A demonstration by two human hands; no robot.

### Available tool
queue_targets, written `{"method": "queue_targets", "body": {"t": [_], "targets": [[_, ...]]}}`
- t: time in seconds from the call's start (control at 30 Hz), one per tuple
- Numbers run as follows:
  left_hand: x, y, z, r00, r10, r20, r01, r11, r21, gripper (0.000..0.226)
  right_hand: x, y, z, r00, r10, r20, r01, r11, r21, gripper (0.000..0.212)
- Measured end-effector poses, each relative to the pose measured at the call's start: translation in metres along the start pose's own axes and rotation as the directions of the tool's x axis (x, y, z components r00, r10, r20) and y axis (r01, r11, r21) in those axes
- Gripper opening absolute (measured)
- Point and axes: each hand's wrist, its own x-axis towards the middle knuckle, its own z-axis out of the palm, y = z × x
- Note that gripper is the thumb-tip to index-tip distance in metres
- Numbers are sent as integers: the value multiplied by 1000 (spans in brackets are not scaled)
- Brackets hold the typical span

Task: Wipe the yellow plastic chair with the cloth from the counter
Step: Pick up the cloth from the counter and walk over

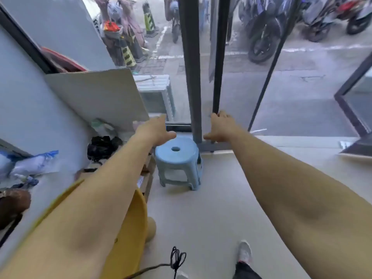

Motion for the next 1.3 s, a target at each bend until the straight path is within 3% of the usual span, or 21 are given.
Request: {"method": "queue_targets", "body": {"t": [0.2, 0.67, 0.97, 1.3], "targets": [[14, 120, 52, 946, 226, 230, -239, 971, 29, 76, -50, 126, 17, 971, 238, 35, -240, 969, 58, 82], [45, 446, 146, 725, 516, 456, -622, 775, 112, 73, -177, 417, 15, 772, 628, 103, -631, 737, 242, 76], [30, 662, 217, 453, 600, 659, -841, 532, 93, 53, -284, 568, 21, 502, 832, 238, -832, 389, 396, 64], [13, 914, 266, 82, 674, 735, -990, 138, -16, 49, -360, 712, -27, 191, 917, 351, -884, 5, 468, 54]]}}
